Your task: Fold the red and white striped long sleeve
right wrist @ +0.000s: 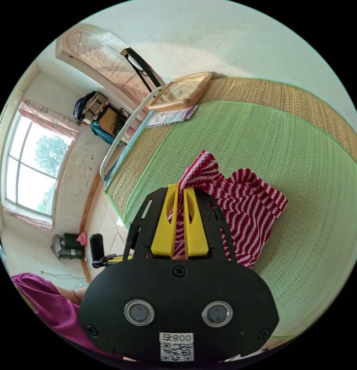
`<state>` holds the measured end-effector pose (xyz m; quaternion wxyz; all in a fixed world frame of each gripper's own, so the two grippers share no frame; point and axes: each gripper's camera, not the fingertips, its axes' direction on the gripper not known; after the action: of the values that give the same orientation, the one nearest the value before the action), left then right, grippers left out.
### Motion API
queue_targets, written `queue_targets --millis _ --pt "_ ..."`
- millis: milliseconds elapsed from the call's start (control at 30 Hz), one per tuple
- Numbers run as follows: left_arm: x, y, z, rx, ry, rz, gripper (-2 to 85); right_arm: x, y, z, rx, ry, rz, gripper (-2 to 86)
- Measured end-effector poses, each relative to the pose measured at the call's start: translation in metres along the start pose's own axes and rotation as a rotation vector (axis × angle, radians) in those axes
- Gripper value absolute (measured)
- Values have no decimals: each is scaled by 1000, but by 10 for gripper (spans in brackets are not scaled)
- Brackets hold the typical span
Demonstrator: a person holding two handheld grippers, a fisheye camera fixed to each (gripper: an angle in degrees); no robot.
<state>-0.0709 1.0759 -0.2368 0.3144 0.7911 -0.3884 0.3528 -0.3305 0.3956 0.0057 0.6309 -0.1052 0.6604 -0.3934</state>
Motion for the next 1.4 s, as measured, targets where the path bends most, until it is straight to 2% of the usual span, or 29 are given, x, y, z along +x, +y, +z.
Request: queue_targets --millis 233,367,633,733,900,1100,1400 --pt "-60 -4 -17 36 -115 -134 7 -29 -59 65 -194 36 -37 19" --pt "-74 -9 -19 34 -109 -125 9 -41 -84 79 -274 53 -63 27" --pt "-83 -18 -29 74 -131 -87 17 -59 -115 40 -225 -118 -103 52" --pt "-81 -25 -32 84 -157 -51 23 -69 -123 22 -223 -111 -145 52" --pt "-82 -46 -21 52 -192 2 43 -79 -145 11 -220 10 -197 60" --pt "-84 -87 -11 99 -212 66 62 -92 -171 18 -276 94 -248 71" --pt "-98 -215 35 69 -246 170 84 -87 -160 -9 -274 141 -311 77"
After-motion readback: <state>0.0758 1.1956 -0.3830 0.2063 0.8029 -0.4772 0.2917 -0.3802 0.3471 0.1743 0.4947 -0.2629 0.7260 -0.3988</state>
